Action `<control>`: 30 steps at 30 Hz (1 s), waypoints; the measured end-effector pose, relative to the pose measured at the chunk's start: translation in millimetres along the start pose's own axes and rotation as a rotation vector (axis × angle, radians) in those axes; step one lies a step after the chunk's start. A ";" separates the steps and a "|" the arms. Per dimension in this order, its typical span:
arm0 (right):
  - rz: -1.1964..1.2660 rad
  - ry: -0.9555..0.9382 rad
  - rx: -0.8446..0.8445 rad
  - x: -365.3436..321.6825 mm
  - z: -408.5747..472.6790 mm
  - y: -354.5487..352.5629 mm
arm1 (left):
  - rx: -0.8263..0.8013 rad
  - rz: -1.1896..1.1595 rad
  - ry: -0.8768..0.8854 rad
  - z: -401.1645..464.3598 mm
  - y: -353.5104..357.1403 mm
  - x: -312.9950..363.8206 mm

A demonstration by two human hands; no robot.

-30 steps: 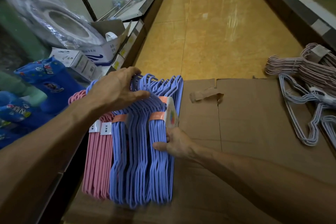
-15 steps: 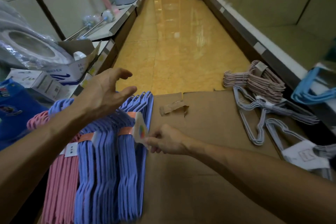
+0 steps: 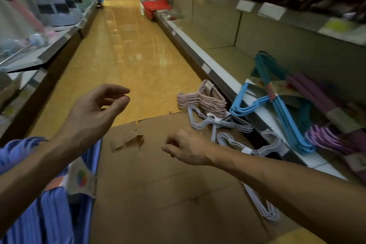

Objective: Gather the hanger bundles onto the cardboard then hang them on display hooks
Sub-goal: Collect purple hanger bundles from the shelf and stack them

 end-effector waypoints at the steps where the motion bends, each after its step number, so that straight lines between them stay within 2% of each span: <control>1: -0.014 0.016 0.019 10.7 -5.3 -9.7 | 0.003 -0.041 -0.014 2.4 8.2 2.1; 9: -0.017 0.173 0.180 90.4 -49.7 -77.2 | 0.043 -0.302 -0.096 19.6 71.8 23.5; 16: 0.037 0.359 0.384 161.6 -92.7 -134.3 | -0.076 -0.350 -0.116 12.3 142.0 38.8; 22: 0.133 0.555 0.633 234.2 -148.4 -190.0 | -0.178 -0.399 -0.098 12.9 195.0 54.3; 30: 0.177 0.914 0.707 344.5 -248.0 -209.5 | -0.386 -0.422 -0.088 -0.1 280.7 76.8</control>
Point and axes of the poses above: each hand's wrist, its own z-axis towards the middle knuckle, its own y-axis out of the palm, x = y × z, the point moved 10 cm from there along z, towards the middle knuckle, and after that the axes turned 9 degrees about y, right-handed, at the moved point
